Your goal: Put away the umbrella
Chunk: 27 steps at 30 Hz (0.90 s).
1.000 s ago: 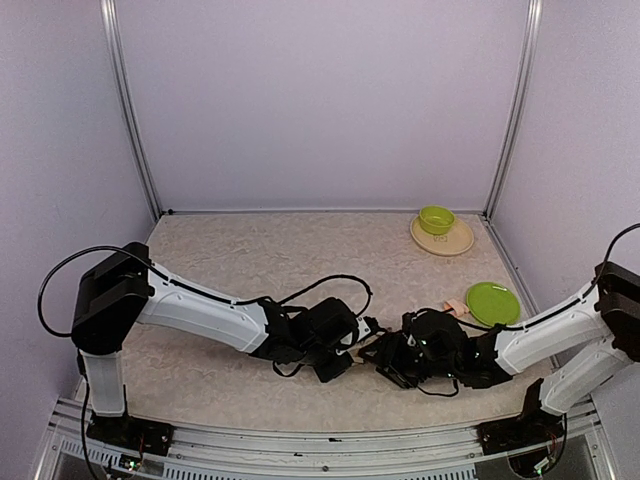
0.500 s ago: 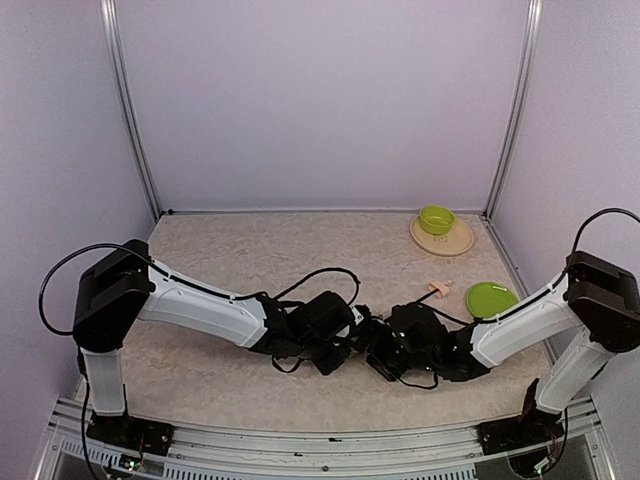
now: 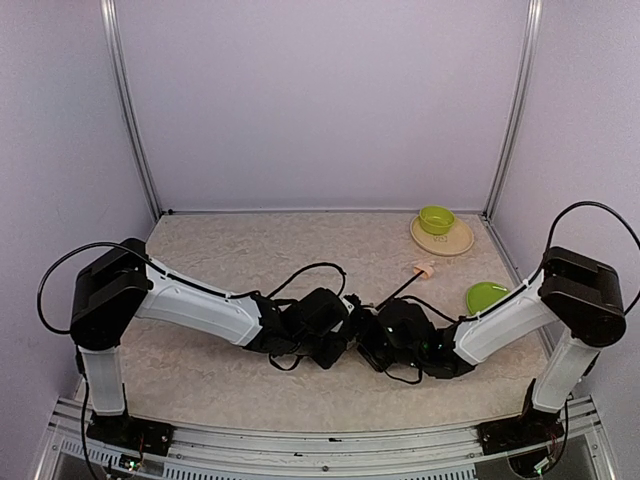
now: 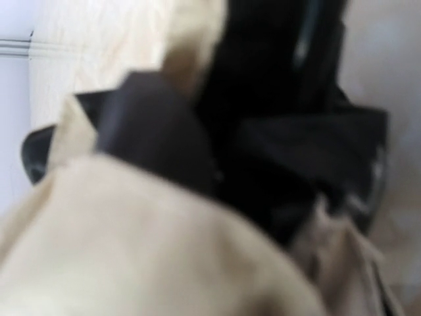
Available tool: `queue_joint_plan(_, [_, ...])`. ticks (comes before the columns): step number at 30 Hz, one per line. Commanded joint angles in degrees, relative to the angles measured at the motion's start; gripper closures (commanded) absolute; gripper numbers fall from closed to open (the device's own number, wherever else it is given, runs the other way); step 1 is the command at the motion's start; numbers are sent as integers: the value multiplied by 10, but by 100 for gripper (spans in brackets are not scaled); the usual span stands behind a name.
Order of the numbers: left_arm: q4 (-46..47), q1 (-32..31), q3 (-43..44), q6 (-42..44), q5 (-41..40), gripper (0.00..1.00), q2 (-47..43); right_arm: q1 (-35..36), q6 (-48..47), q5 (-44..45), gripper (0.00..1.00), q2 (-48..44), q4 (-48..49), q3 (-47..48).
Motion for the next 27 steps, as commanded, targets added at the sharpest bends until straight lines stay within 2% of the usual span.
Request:
queue_joint_plan(1, [-28,-38,-31,31,151,67,34,-16,-52,15,12,21,82,-11])
queue_joint_plan(4, [-31,-41,-29,31,150,67,36,-19,-10,39,11,21,130,-48])
queue_joint_plan(10, [-10,-23,-43,-9,193,66,27,-28,-25,18,13,49,269,-81])
queue_joint_plan(16, [-4,-13,-42,-17,195,67,23,-28,27,31,12,51,159,-60])
queue_joint_plan(20, [-23,-35,-27,-1,159,67,22,-28,42,31,16,50,0,-1])
queue_joint_plan(23, [-22,-37,-25,8,172,67,28,-29,54,20,26,50,-35,-10])
queue_joint_plan(27, [-32,-44,-13,27,174,63,32,-29,59,0,55,59,-27,-38])
